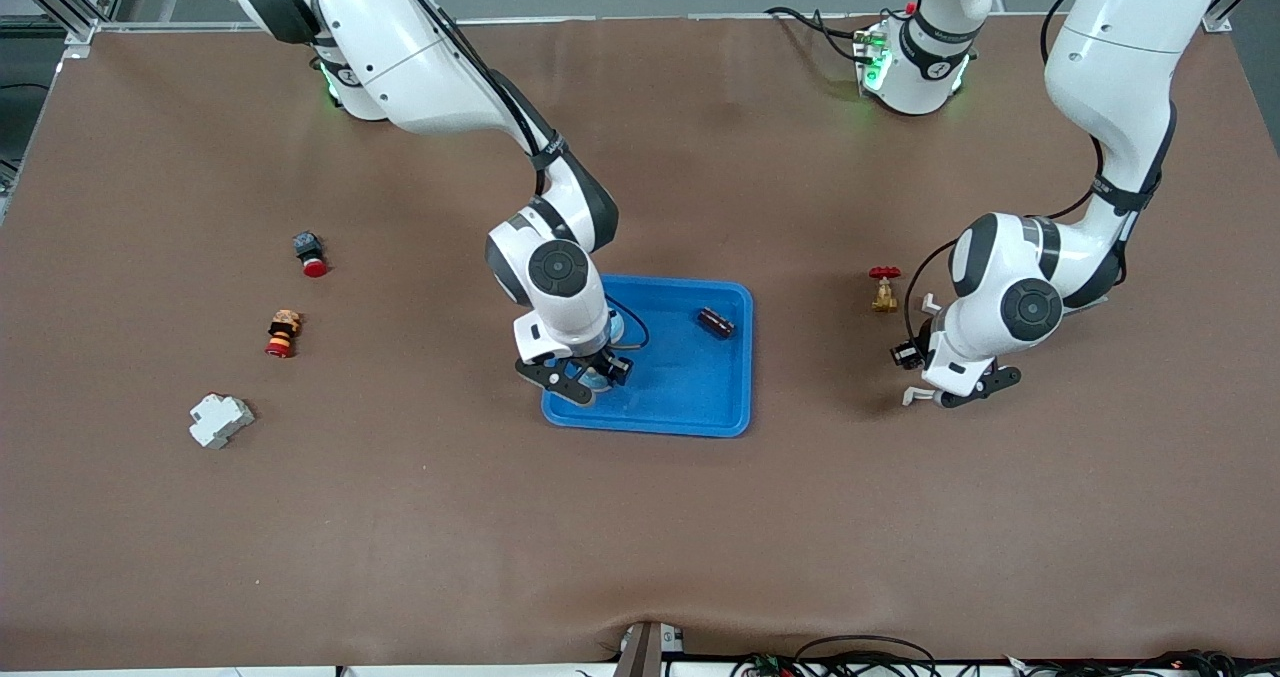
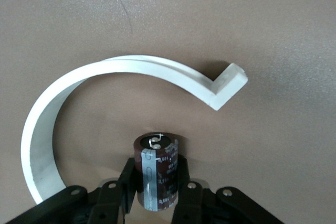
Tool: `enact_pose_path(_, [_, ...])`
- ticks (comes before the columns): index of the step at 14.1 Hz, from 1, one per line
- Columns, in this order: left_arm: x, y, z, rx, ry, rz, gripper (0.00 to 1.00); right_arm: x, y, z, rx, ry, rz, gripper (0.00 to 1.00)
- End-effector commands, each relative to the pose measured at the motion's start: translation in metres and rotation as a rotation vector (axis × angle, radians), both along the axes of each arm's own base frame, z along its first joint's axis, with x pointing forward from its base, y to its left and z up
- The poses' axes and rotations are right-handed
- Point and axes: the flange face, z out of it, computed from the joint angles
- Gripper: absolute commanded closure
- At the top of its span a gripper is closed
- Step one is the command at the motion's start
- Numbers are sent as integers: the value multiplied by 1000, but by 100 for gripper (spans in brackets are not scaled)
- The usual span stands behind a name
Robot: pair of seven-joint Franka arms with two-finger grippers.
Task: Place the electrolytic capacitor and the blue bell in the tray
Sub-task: 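Carry the bell to the tray while the left gripper lifts the capacitor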
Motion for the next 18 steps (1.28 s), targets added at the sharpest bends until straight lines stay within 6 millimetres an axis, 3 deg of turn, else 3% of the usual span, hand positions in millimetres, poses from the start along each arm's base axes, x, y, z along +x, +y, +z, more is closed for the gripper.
enact_pose_path(1, [3,1,1,16,-9,10,100,6,5,-4,-7,-23,-23,83])
enact_pose_path(2, [3,1,2,17,-8,10,100,5,5,-5,-7,-22,-28,1])
enact_pose_path(4, [11,-3,10,19,-25,35,100,7,3,-5,-19,-29,-20,0])
enact_pose_path(7, [26,-18,35,38,12,54,100,16,4,12,-22,-44,-7,0])
enact_pose_path(12, [47,-68,78,79,46,153,100,26,6,53,-58,-5,-17,0])
enact_pose_path(15, [49,-118,99,65,18,241,100,33,-5,57,-71,-7,-2,0])
enact_pose_path(18, [57,-171,108,56,2,332,100,52,-48,99,-110,23,103,0])
